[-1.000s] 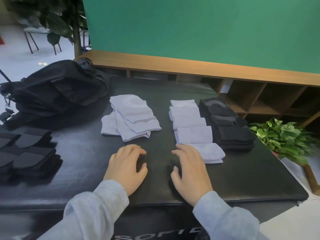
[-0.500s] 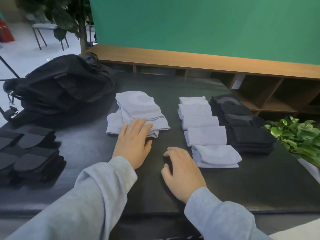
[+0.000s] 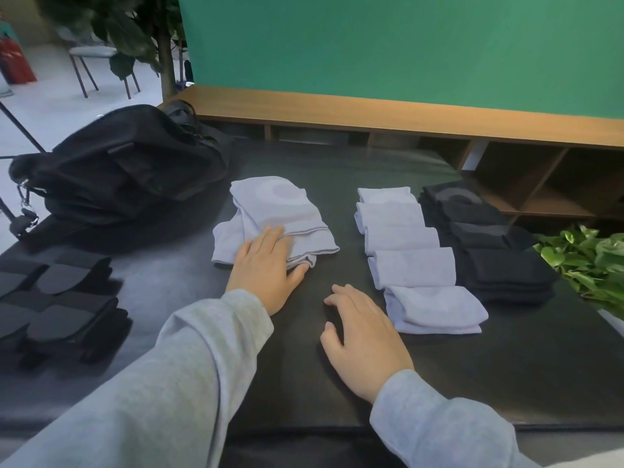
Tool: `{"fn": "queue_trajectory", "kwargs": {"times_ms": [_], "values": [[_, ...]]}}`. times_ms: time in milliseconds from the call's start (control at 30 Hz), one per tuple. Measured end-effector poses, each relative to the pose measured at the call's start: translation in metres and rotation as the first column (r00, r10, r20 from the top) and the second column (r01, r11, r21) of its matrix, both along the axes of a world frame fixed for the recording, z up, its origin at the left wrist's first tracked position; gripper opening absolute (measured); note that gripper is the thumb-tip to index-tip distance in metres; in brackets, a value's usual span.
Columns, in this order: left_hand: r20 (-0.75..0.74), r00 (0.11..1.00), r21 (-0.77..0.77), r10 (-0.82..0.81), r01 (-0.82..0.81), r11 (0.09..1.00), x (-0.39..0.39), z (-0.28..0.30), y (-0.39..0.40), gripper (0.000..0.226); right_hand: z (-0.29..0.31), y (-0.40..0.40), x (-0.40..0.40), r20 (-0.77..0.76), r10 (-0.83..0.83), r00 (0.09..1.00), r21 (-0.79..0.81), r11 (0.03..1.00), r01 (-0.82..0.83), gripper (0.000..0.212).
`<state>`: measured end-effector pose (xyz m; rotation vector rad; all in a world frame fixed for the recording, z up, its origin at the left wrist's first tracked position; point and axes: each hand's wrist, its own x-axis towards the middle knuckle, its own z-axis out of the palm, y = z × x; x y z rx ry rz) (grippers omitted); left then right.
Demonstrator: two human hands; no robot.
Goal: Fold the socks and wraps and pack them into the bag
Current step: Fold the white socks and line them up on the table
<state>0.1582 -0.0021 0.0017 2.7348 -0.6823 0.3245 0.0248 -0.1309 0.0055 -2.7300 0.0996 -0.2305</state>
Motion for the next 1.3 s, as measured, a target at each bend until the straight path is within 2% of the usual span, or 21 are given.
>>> {"fn": "queue_trajectory", "kwargs": {"times_ms": [267, 400, 567, 700, 800, 933, 1133, 1300], "values": [[0.070, 0.997, -0.074, -0.036, 0.041, 0.996, -0.013, 0.002, 0.004, 0.061, 0.003, -0.001, -0.002, -0.014, -0.032, 0.999, 0.081, 0.996, 0.033, 0.036], [0.169, 0.978, -0.137, -0.124, 0.148, 0.980, -0.027, -0.003, 0.012, 0.061, 0.004, -0.001, -0.003, 0.001, -0.094, 0.996, 0.138, 0.986, 0.093, 0.038], [0.184, 0.963, -0.149, -0.197, 0.225, 0.963, -0.049, -0.008, 0.025, 0.055, 0.006, 0.002, -0.005, 0.041, -0.107, 0.993, 0.172, 0.980, 0.098, 0.033], [0.141, 0.968, -0.152, -0.209, 0.230, 0.961, -0.055, -0.007, 0.031, 0.046, 0.005, 0.005, -0.010, 0.122, -0.072, 0.990, 0.137, 0.989, 0.055, 0.037], [0.065, 0.976, -0.137, -0.209, 0.216, 0.967, -0.059, -0.002, 0.031, 0.057, 0.006, 0.006, -0.013, 0.162, -0.049, 0.986, 0.045, 0.998, 0.042, 0.038], [-0.041, 0.983, -0.093, -0.178, 0.174, 0.980, -0.053, 0.000, 0.028, 0.046, 0.009, 0.007, -0.015, 0.110, 0.054, 0.992, -0.072, 0.996, -0.046, 0.045], [-0.158, 0.967, -0.100, -0.202, 0.188, 0.977, -0.030, 0.007, 0.025, 0.045, 0.003, 0.005, -0.007, -0.016, 0.141, 0.990, -0.151, 0.978, -0.142, 0.057], [-0.178, 0.954, -0.093, -0.241, 0.227, 0.969, -0.004, 0.021, 0.028, 0.041, 0.001, 0.004, 0.007, -0.070, 0.238, 0.969, -0.218, 0.944, -0.248, 0.061]]}}
